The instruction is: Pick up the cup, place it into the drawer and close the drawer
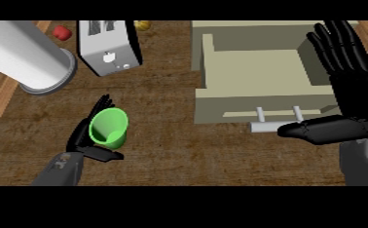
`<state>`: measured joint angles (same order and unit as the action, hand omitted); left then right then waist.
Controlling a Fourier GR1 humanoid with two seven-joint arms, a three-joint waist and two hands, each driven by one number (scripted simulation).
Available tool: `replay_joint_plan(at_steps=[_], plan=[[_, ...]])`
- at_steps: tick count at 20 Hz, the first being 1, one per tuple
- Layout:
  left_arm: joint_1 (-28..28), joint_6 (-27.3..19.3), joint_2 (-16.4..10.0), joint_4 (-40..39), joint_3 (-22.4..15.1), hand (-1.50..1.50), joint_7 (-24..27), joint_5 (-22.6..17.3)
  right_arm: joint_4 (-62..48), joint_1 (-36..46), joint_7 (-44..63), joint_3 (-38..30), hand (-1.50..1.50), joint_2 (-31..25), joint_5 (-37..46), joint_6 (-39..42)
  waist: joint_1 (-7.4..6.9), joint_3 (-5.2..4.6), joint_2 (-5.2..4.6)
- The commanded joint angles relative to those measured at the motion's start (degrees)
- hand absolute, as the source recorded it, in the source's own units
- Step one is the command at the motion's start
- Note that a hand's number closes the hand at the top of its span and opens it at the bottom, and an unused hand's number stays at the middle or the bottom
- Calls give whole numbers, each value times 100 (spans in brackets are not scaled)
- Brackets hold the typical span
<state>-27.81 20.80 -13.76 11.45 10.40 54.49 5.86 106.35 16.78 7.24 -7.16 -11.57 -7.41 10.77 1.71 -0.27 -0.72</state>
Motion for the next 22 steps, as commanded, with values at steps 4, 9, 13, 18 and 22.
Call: replay_joint_plan(at_steps=[4, 9, 13, 18, 22], plan=[[125, 707, 257, 303, -176, 150, 1090, 86, 75, -55, 92, -58, -150, -97, -65, 75, 0, -2, 18], [69, -970, 298, 653, -18, 150, 1492, 125, -141, 71, 19, -22, -150, -87, 72, 35, -54, 2, 3], [-26, 93, 335, 711, 217, 150, 1626, -261, 28, 11, 81, -128, -150, -113, -94, 67, -34, 3, 28], [-187, -305, 340, 938, 769, 150, 1386, -845, -309, 112, -107, -91, -150, -71, 70, 24, -144, 13, 27], [-309, -912, 674, 1100, 951, 150, 1245, -1024, 177, -98, 98, -184, -150, -171, -87, 84, -95, 20, 62]])
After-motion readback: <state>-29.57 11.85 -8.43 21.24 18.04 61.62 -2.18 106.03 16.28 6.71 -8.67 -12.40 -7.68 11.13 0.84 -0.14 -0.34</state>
